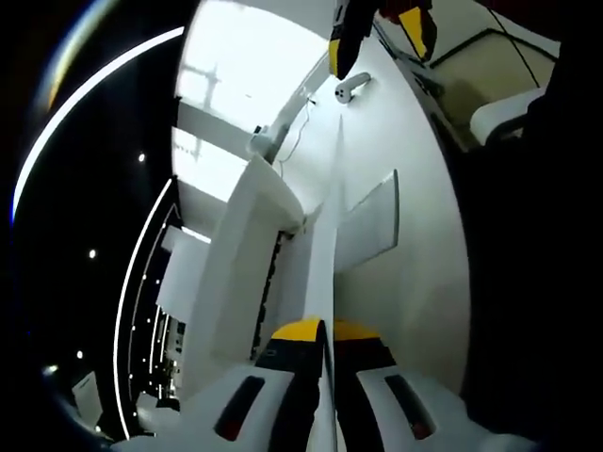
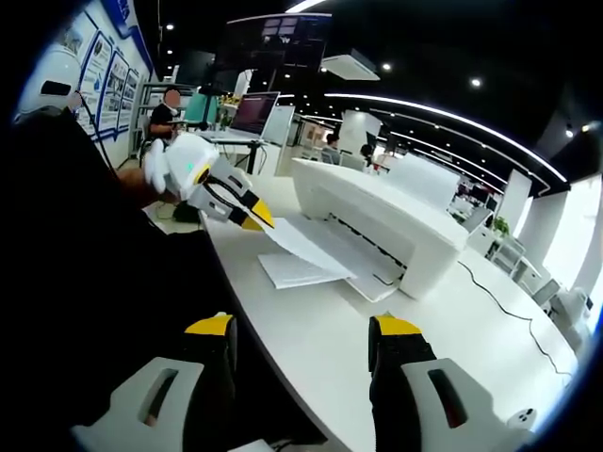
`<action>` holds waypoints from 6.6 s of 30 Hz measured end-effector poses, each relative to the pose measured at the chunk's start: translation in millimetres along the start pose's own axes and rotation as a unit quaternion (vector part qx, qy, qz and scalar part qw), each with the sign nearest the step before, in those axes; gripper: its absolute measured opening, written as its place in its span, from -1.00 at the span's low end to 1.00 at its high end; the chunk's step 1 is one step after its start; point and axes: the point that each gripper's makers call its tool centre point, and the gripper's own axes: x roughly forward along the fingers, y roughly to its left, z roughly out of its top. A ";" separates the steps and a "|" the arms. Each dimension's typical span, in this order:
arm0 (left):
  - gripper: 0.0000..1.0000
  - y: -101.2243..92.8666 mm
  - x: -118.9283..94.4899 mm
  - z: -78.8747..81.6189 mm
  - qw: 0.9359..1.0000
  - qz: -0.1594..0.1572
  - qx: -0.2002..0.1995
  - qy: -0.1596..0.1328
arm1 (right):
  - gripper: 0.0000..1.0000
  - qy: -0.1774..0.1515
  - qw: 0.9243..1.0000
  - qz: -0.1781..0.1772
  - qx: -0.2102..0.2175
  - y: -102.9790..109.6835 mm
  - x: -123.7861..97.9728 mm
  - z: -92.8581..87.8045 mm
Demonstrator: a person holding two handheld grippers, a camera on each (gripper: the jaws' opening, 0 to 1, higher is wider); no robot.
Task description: Remove the paper from the printer output slot and place it on top of the printer
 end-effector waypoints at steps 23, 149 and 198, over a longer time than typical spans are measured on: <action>-0.89 -2.3 -3.5 2.0 0.999 -0.038 -0.031 -0.015 | 0.04 0.001 1.000 0.000 0.000 -1.0 -0.2 0.4; -0.89 22.0 -20.2 4.8 0.972 -0.143 -0.168 -0.075 | 0.03 -0.002 1.000 0.003 0.005 0.7 2.2 -0.2; -0.89 50.5 -27.1 -0.7 0.973 -0.126 -0.173 -0.080 | 0.03 0.001 1.000 0.004 -0.002 0.7 1.4 4.2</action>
